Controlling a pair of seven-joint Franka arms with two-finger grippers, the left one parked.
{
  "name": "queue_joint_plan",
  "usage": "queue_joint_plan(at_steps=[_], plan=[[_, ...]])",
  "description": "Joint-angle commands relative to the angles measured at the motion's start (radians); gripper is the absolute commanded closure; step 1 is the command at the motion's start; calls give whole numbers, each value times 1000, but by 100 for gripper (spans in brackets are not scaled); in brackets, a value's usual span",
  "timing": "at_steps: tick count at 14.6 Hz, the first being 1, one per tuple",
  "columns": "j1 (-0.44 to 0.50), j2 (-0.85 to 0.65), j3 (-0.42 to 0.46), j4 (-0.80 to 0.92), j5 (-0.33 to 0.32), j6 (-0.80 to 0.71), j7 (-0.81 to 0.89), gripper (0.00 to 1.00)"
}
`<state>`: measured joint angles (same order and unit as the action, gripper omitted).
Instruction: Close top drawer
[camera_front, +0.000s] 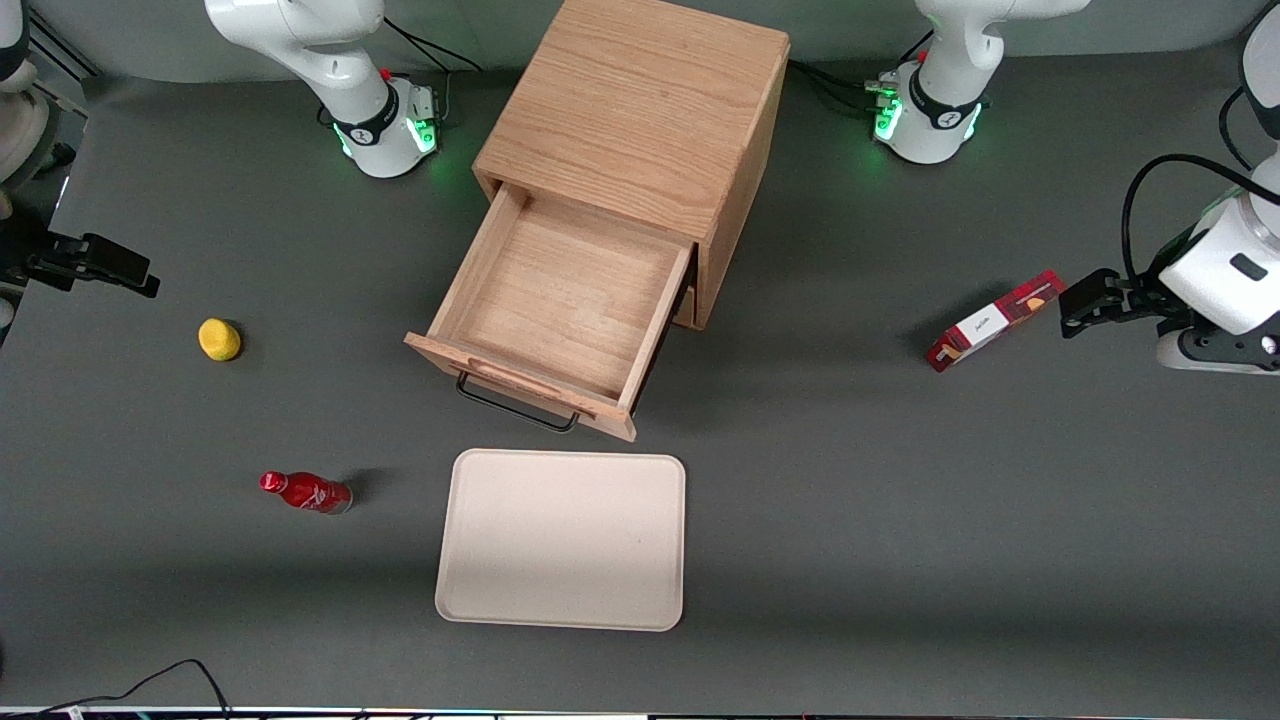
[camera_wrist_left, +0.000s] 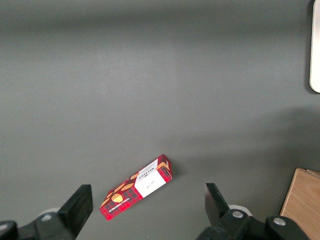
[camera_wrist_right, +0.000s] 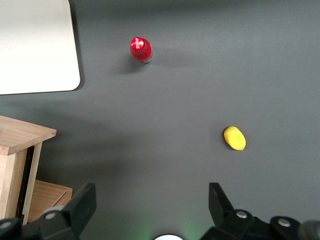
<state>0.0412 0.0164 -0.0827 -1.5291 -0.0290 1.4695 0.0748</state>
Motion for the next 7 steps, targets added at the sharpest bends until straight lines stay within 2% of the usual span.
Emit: queue_joint_plan(at_steps=[1,7], plan=[[2,14,-5,21,11,-37,14,0],[6,14,-2,41,9,-41,48,0]])
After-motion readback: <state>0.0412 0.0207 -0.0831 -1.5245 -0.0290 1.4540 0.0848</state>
